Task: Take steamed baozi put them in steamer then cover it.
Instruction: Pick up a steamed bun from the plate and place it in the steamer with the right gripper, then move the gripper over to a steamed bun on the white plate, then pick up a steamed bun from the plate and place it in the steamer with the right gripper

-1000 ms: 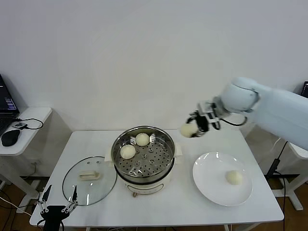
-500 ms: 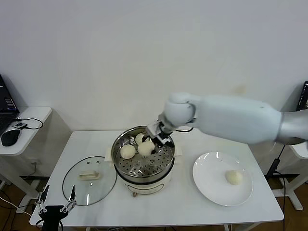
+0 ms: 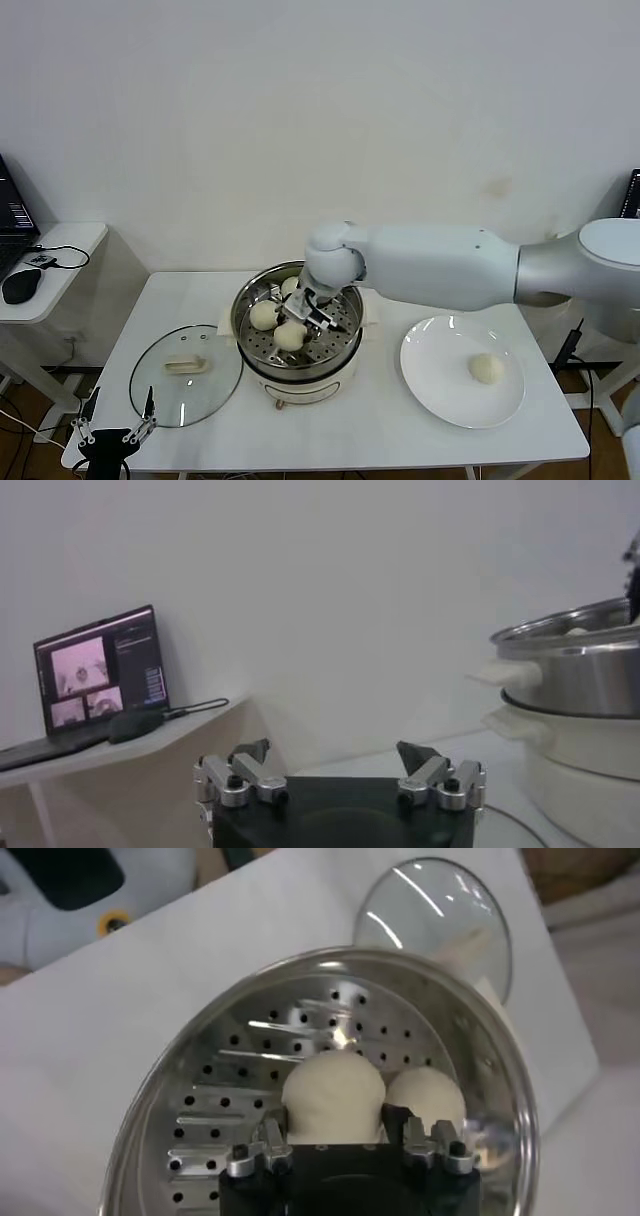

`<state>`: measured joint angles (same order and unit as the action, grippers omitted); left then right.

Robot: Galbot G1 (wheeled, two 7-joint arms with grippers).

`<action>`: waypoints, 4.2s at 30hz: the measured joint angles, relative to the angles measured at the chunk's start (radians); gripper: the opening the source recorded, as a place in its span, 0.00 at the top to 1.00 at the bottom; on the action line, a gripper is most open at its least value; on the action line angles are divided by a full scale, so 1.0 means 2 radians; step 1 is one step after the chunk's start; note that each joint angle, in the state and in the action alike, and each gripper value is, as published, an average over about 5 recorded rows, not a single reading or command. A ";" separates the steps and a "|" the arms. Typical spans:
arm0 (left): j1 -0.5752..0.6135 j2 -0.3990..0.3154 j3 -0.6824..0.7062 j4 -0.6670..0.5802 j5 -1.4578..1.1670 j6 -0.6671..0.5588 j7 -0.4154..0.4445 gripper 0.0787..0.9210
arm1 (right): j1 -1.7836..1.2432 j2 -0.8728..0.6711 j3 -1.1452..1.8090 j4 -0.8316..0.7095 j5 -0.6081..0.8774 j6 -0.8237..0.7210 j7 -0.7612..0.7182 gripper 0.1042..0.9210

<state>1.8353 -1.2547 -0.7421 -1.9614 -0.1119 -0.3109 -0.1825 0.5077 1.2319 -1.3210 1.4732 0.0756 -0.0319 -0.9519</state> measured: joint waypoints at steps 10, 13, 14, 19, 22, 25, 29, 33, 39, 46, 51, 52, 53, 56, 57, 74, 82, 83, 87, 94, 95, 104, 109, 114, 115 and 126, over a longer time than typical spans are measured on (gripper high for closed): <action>0.003 0.002 -0.001 0.000 0.000 -0.002 -0.001 0.12 | 0.006 -0.004 -0.002 0.010 -0.007 0.015 -0.008 0.13; 0.001 0.002 -0.001 0.000 0.000 -0.002 -0.001 0.12 | 0.017 -0.012 0.001 0.017 -0.001 0.015 -0.011 0.12; 0.001 0.003 -0.001 -0.001 0.000 -0.002 -0.001 0.12 | 0.021 -0.016 0.002 0.020 0.002 0.013 -0.012 0.12; 0.000 0.006 -0.002 -0.002 -0.001 -0.001 -0.001 0.12 | 0.045 -0.046 0.016 0.036 0.022 -0.015 -0.016 0.12; -0.001 0.008 -0.004 -0.002 -0.002 0.000 0.000 0.12 | 0.057 -0.075 0.024 0.050 0.038 -0.049 -0.020 0.12; -0.002 0.010 -0.005 -0.004 -0.002 0.001 0.000 0.12 | 0.063 -0.110 0.027 0.067 0.057 -0.089 -0.024 0.12; -0.003 0.012 -0.004 -0.006 -0.002 0.001 0.001 0.12 | 0.065 -0.168 0.030 0.090 0.075 -0.136 -0.029 0.12; -0.004 0.014 -0.002 -0.005 -0.001 0.002 0.001 0.12 | 0.053 -0.231 0.041 0.108 0.077 -0.165 -0.035 0.12; -0.004 0.019 -0.001 -0.005 0.002 0.003 0.002 0.12 | -0.011 -0.315 0.088 0.117 0.046 -0.182 -0.039 0.12; -0.007 0.019 0.000 -0.001 0.003 0.003 0.002 0.12 | -0.118 -0.384 0.158 0.107 -0.015 -0.177 -0.040 0.12; -0.008 0.016 0.002 0.001 0.003 0.003 0.002 0.12 | -0.182 -0.405 0.198 0.091 -0.049 -0.167 -0.039 0.12; -0.008 0.016 0.002 0.001 0.003 0.003 0.002 0.12 | -0.194 -0.407 0.205 0.087 -0.055 -0.165 -0.038 0.12; -0.007 0.016 0.002 0.001 0.003 0.003 0.002 0.12 | -0.206 -0.409 0.213 0.083 -0.061 -0.163 -0.038 0.12; -0.006 0.016 0.000 0.000 0.003 0.003 0.001 0.12 | -0.238 -0.413 0.234 0.069 -0.078 -0.158 -0.036 0.12; -0.006 0.016 -0.001 -0.001 0.003 0.003 0.001 0.12 | -0.248 -0.413 0.241 0.064 -0.083 -0.157 -0.035 0.12; -0.003 0.014 -0.007 -0.004 0.003 0.002 0.000 0.12 | -0.350 -0.389 0.304 -0.009 -0.138 -0.140 -0.021 0.12; -0.003 0.013 -0.010 -0.005 0.003 0.001 0.000 0.12 | -0.365 -0.371 0.315 -0.031 -0.147 -0.138 -0.012 0.12; -0.003 0.013 -0.011 -0.005 0.003 0.001 -0.001 0.12 | -0.366 -0.368 0.316 -0.033 -0.148 -0.139 -0.011 0.13; -0.002 0.013 -0.012 -0.005 0.003 0.000 -0.001 0.12 | -0.371 -0.359 0.318 -0.038 -0.150 -0.140 -0.009 0.17; -0.002 0.012 -0.012 -0.006 0.003 0.000 -0.001 0.12 | -0.374 -0.353 0.320 -0.042 -0.154 -0.142 -0.008 0.27; -0.003 0.012 -0.012 -0.006 0.003 0.000 -0.001 0.12 | -0.374 -0.352 0.320 -0.042 -0.154 -0.142 -0.009 0.29; -0.005 0.012 -0.008 -0.002 0.003 -0.002 -0.001 0.12 | -0.362 -0.354 0.320 -0.041 -0.150 -0.146 -0.016 0.41; -0.008 0.016 -0.007 -0.001 0.003 -0.002 -0.001 0.12 | -0.333 -0.361 0.303 -0.028 -0.133 -0.153 -0.025 0.41; -0.010 0.019 -0.004 -0.002 0.003 -0.001 0.000 0.12 | -0.273 -0.367 0.269 -0.005 -0.102 -0.167 -0.033 0.41; -0.010 0.020 -0.003 -0.002 0.003 -0.001 0.000 0.12 | -0.257 -0.367 0.260 0.001 -0.093 -0.171 -0.034 0.41; -0.014 0.022 0.004 -0.005 0.003 0.004 0.003 0.12 | -0.031 -0.307 0.131 0.046 0.041 -0.232 -0.022 0.39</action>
<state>1.8065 -1.2099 -0.7334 -1.9724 -0.1061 -0.3024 -0.1775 0.4466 0.6179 -1.0582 1.5644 0.1582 -0.4953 -0.9958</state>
